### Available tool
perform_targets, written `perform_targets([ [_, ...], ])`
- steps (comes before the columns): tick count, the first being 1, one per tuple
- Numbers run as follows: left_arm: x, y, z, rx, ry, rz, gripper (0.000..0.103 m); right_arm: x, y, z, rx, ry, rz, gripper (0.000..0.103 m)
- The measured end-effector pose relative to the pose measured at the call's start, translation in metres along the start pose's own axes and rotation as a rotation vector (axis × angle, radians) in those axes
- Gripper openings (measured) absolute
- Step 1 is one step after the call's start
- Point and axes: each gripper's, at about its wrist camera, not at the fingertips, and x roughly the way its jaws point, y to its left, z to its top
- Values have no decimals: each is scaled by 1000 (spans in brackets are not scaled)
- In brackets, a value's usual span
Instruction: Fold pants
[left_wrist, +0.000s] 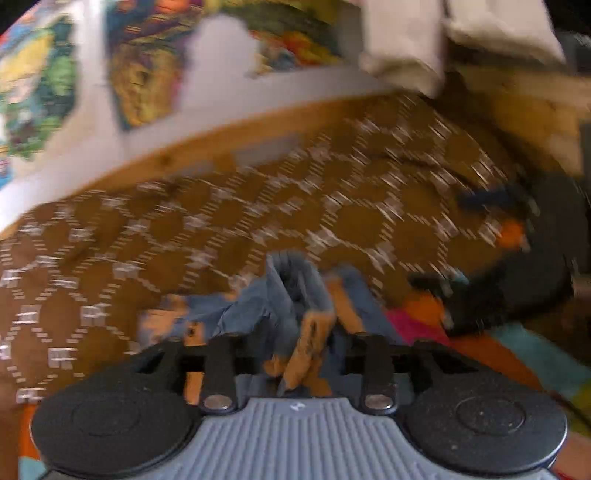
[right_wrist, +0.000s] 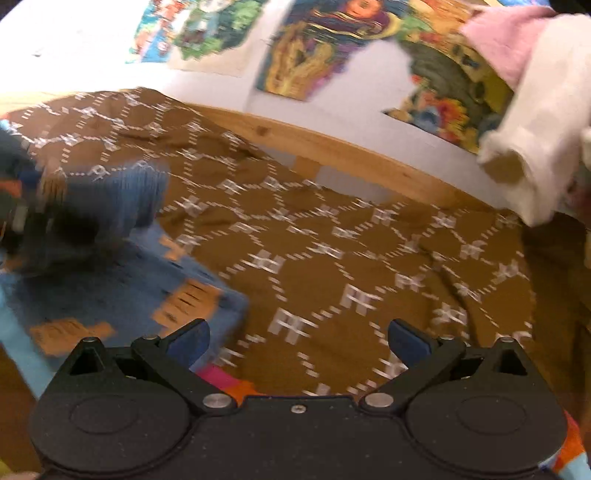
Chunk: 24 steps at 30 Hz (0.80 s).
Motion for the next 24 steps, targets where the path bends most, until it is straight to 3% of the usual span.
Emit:
perform_targets([
  [3, 5, -13, -11, 63, 13, -24, 58, 4, -13, -4, 59, 13, -16, 102],
  [6, -4, -15, -21, 90, 12, -40, 71, 5, -17, -5, 124, 8, 21, 102],
  [10, -10, -11, -37, 156, 42, -40, 72, 7, -14, -2, 259, -1, 208, 102],
  [12, -7, -6, -44, 189, 65, -31, 68, 11, -11, 0, 346, -3, 353, 101],
  [15, -3, 2, -49, 173, 92, -53, 63, 24, 0, 6, 408, 23, 478, 92],
  [17, -2, 7, -48, 153, 96, -78, 58, 35, 9, 9, 418, 46, 509, 87],
  [19, 0, 9, -46, 151, 101, -95, 45, 46, 14, 10, 440, 73, 516, 75],
  [24, 1, 13, -46, 149, 118, -140, 25, 66, 15, 3, 574, 130, 556, 50],
])
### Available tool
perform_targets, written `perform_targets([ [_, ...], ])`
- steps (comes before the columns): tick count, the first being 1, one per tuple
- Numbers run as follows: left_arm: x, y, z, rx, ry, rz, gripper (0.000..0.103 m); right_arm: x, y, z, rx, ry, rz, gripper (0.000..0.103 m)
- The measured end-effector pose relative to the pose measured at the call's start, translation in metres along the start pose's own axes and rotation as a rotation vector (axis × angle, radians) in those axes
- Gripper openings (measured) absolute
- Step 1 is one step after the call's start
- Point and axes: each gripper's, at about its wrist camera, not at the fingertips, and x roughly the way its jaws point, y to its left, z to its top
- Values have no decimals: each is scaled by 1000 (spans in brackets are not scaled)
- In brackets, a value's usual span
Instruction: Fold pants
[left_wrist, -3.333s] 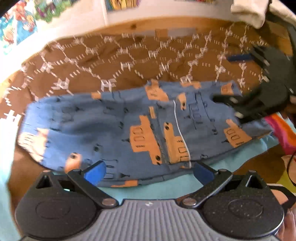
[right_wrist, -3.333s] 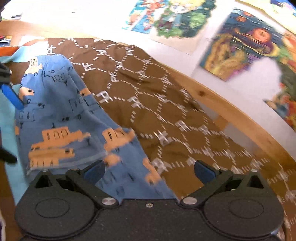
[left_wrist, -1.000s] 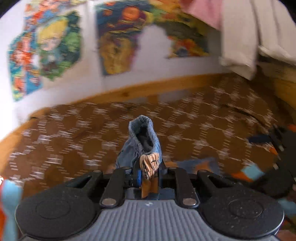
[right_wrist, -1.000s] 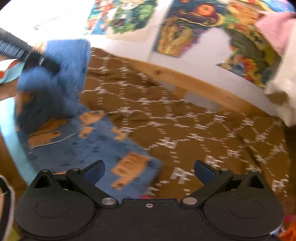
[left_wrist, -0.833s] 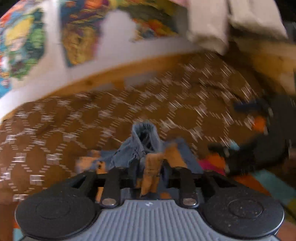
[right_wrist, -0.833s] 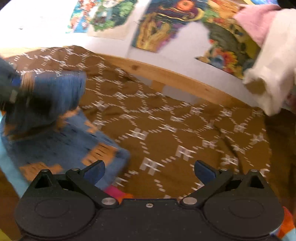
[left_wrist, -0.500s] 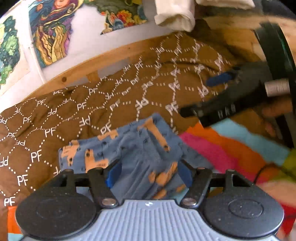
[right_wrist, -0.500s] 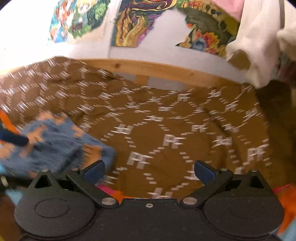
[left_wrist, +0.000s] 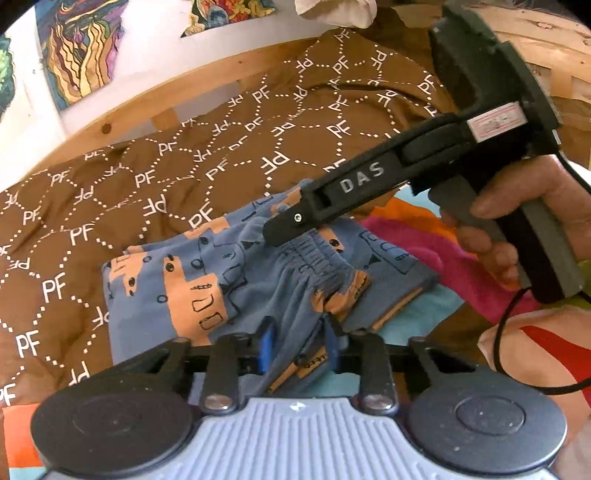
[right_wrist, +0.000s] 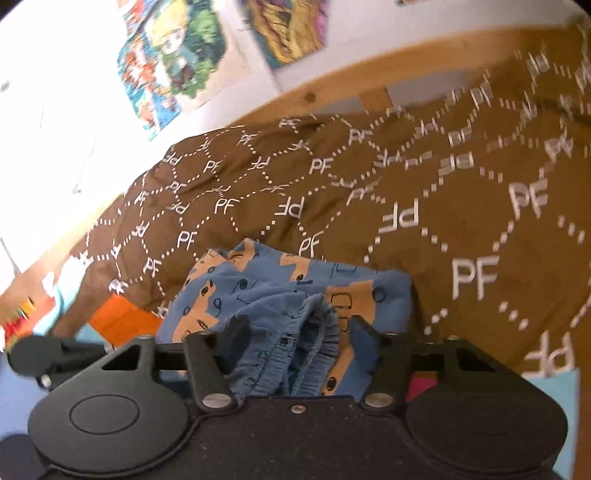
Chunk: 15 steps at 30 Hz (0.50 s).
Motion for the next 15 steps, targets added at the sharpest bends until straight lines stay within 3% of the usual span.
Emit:
perform_targets([
  [7, 0, 11, 1, -72, 16, -27, 7, -1, -16, -2, 126, -4, 15, 14],
  [9, -2, 13, 2, -88, 17, -40, 5, -5, -16, 0, 134, -16, 23, 9],
  [15, -19, 15, 11, -129, -17, -65, 3, -25, -11, 9, 146, -50, 29, 8],
])
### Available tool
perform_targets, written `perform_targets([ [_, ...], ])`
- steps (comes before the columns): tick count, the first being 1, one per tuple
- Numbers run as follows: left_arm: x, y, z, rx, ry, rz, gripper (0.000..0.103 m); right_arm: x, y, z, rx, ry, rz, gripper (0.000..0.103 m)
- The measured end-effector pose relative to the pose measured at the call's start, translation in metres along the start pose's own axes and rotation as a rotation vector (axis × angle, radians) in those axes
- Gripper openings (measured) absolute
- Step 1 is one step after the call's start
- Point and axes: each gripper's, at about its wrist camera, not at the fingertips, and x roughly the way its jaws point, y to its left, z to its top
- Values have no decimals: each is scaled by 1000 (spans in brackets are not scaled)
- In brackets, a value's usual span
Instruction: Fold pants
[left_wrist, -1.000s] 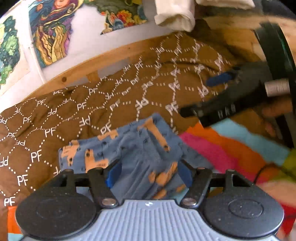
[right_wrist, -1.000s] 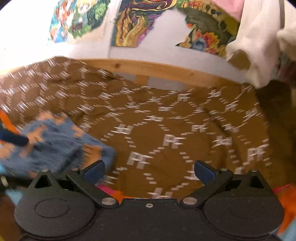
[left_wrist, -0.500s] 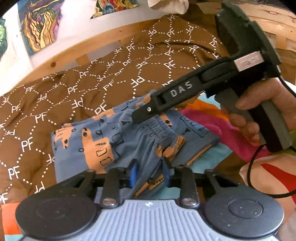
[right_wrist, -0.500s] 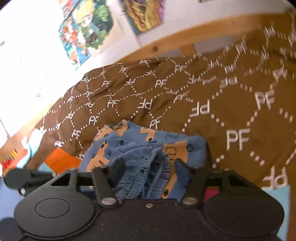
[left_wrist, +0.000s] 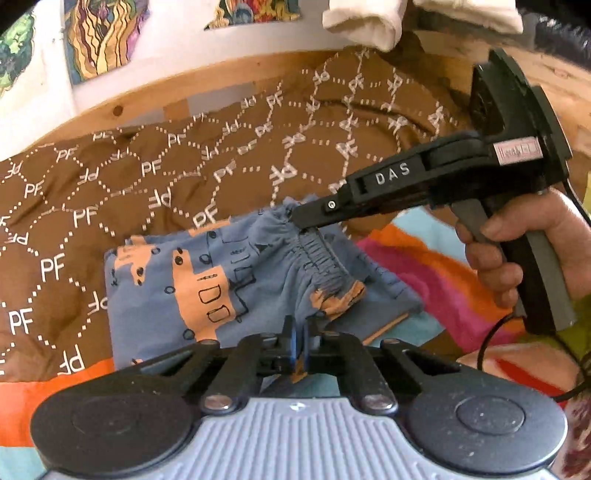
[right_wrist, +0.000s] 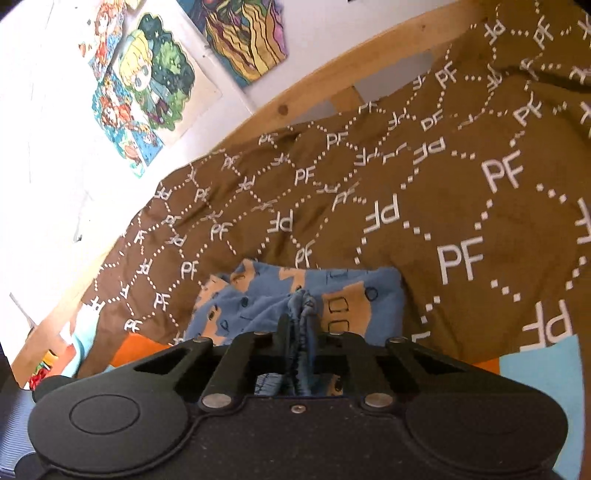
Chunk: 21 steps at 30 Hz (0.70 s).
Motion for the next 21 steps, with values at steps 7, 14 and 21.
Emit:
perform_targets([
  [7, -4, -13, 9, -20, -11, -47, 4, -32, -2, 6, 20, -9, -47, 8],
  [14, 19, -26, 3, 27, 27, -66, 4, -26, -22, -2, 63, 29, -120, 8],
  [21, 10, -8, -1, -50, 49, -135, 29, -20, -18, -10, -5, 52, -226, 36],
])
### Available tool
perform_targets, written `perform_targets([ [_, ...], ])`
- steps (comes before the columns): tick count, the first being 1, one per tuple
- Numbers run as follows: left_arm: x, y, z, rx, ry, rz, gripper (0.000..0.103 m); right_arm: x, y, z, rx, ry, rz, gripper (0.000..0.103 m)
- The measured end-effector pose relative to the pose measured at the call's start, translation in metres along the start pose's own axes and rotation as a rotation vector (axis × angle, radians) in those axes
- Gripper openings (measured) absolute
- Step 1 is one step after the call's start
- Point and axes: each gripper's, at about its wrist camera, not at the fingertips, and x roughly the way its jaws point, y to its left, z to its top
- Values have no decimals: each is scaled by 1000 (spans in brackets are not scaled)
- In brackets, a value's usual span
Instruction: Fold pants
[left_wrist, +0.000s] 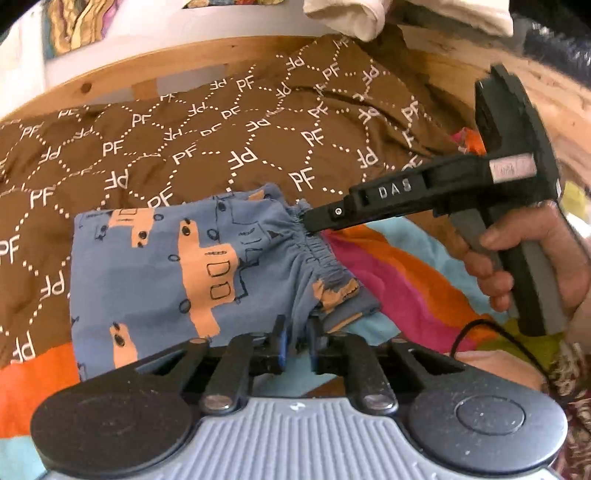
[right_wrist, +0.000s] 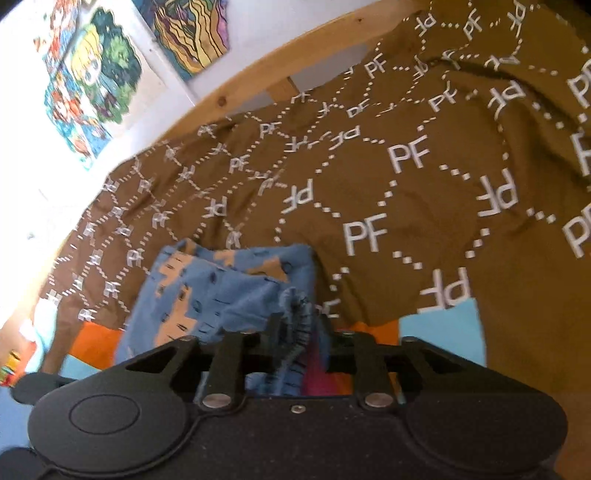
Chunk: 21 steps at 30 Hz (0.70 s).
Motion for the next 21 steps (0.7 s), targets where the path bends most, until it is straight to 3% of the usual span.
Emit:
perform_targets([
  [1, -5, 3, 0, -17, -9, -10, 50, -4, 4, -1, -34, -20, -32, 41],
  [2, -14, 9, -1, -45, -33, -2, 57, -7, 8, -1, -68, -42, -62, 46],
  [4, -29, 19, -2, -99, -81, 60, 69, -12, 18, -3, -136, -89, -114, 76],
  [5, -34, 26, -2, -128, -99, 97, 72, -14, 21, -4, -158, -110, -132, 81],
  [6, -38, 33, -1, -162, -117, 148, 82, -16, 26, -6, -187, -131, -148, 85],
  [8, -35, 47, 1, -224, -118, 304, 95, -18, 38, -11, -253, -149, -176, 90],
  [10, -23, 61, 3, -273, -70, 434, 94, -18, 50, -18, -317, -158, -193, 98],
  [13, -6, 74, -5, -264, -26, 467, 92, -6, 70, -31, -453, -95, -199, 100],
  [16, 8, 75, -16, -205, 27, 558, 92, 0, 75, -45, -579, -22, -261, 102],
  [21, 0, 89, -24, -245, 13, 513, 94, -19, 52, -41, -459, -20, -196, 102],
])
